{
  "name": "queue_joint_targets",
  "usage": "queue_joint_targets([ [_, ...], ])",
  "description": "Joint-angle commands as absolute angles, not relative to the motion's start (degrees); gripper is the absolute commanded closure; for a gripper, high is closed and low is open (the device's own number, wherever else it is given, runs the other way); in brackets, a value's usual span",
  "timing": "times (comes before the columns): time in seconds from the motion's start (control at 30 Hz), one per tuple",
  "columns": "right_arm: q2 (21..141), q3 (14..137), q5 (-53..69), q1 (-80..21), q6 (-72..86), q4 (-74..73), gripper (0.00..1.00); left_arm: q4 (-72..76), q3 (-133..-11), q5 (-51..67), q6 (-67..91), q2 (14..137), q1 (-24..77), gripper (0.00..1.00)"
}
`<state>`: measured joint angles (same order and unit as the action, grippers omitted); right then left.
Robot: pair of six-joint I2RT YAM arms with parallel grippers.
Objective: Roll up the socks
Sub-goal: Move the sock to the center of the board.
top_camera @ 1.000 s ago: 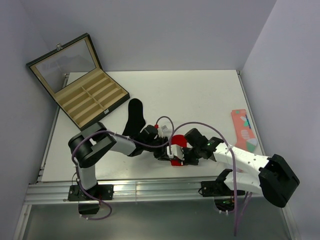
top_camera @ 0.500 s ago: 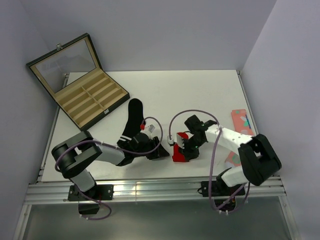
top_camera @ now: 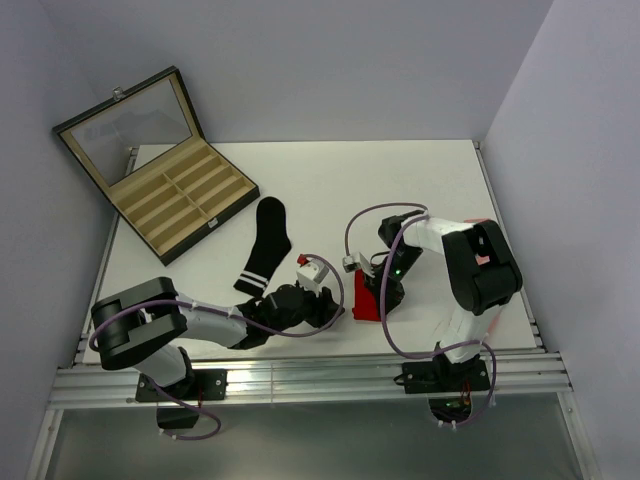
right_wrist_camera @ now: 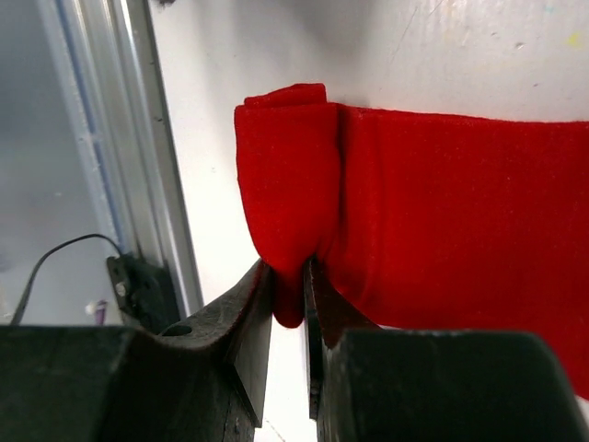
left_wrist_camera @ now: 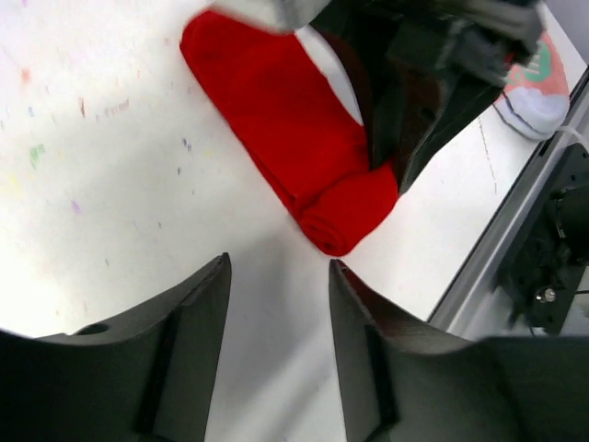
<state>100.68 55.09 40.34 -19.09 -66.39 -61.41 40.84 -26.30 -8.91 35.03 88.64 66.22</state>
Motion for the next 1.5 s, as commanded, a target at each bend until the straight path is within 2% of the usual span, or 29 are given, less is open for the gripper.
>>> queue_joint_targets([
  [0.0,104.0,57.0,39.7,-18.2,-69.0,-65.6,0.86,47.7,-27.2,-9.4,23.7,88.8,66.9,0.47],
  [0.1,106.4,58.0,39.5,-17.8,-68.8,-66.2,0.86,45.7,-32.4,-6.3,17.2,91.2,68.3,0.39],
  [0.43,109.9,60.7,40.3,-16.6,-68.6,-67.9,0.86,33.0,-44.5,-0.5,9.9,99.7,70.7,0.36],
  [1.07,111.3,60.7,39.2,-15.3,-68.1,-68.0,0.86,32.0,-45.4,-4.6,7.7,104.3,71.8,0.37],
  [1.27,110.9,60.6,38.8,-15.0,-66.9,-67.1,0.86,31.6,-46.1,-6.5,7.2,105.4,72.4,0.45],
  [1.47,109.7,60.0,38.0,-14.9,-65.0,-66.1,0.85,31.9,-46.4,-13.9,5.1,105.5,74.7,0.45],
])
